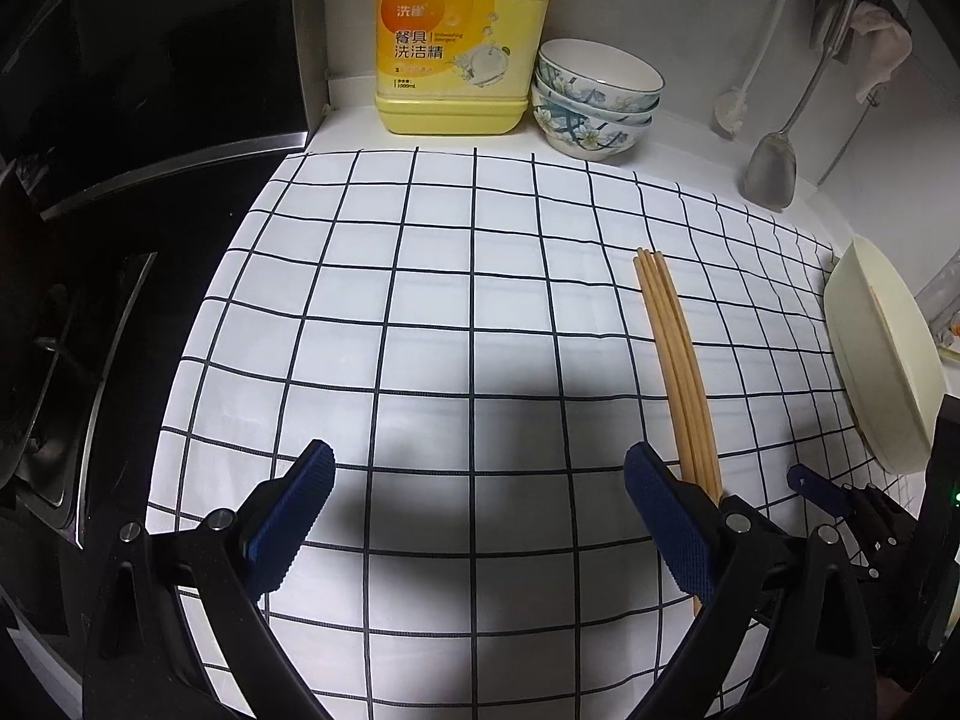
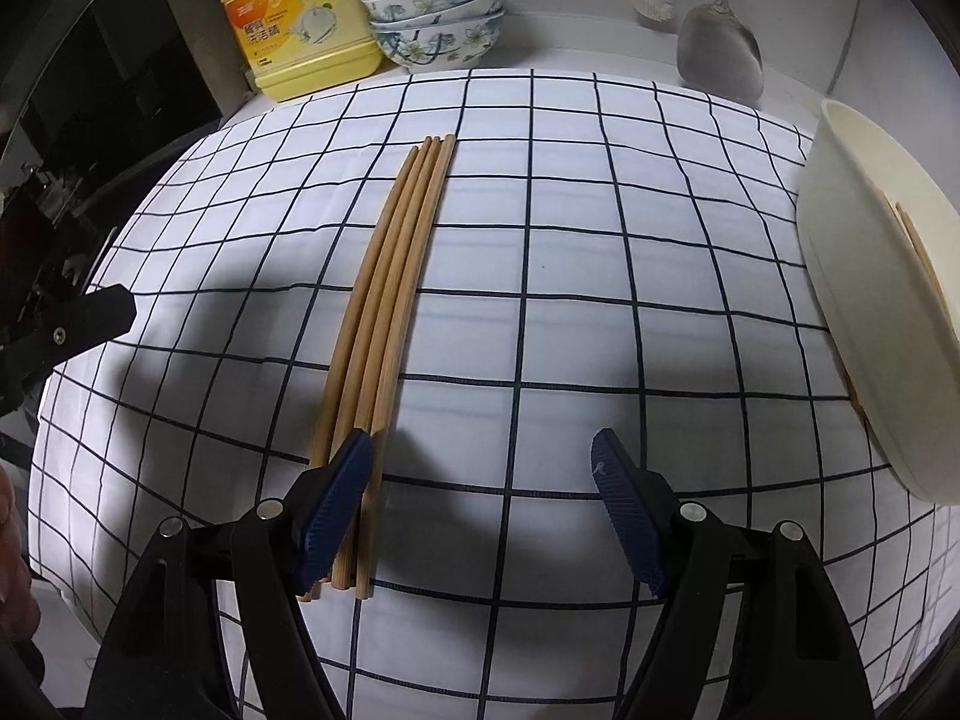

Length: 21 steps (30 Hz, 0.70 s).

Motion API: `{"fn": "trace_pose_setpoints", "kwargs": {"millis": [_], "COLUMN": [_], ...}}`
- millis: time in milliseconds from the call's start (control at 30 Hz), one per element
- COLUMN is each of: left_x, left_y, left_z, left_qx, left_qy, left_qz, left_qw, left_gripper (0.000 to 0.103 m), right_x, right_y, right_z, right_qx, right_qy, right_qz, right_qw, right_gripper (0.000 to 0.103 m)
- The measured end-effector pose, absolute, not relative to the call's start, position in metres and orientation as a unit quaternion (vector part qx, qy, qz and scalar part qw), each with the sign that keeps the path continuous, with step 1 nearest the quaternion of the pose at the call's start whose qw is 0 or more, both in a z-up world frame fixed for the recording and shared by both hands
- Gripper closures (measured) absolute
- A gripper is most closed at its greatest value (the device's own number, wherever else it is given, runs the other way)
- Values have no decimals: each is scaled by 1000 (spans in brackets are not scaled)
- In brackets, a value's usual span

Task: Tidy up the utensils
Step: 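Lower the right tool and close it on one wooden chopstick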

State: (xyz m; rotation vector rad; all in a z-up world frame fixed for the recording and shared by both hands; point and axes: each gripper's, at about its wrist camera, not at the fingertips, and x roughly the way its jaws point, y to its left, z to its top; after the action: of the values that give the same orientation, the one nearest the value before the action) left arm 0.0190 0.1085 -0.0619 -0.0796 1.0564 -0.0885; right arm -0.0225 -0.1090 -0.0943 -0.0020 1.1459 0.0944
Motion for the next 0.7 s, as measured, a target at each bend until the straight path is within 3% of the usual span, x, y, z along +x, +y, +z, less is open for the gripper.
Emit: {"fn": "trace_pose_setpoints", "kwargs": {"millis": [700], "left_x": [22], "left_y": [93], "left_z": [-76], "left_qx": [-33], "left_qy": [509], "left_qz": [-56], "left_qw": [858], "left_gripper": [8], "right_x": [-17], "right_y": [-108], "right_z": [-96], "right_qx": [-48], "right_qy": [529], "right_qz": [42], "right_qw": [846], "right_gripper": [31]}}
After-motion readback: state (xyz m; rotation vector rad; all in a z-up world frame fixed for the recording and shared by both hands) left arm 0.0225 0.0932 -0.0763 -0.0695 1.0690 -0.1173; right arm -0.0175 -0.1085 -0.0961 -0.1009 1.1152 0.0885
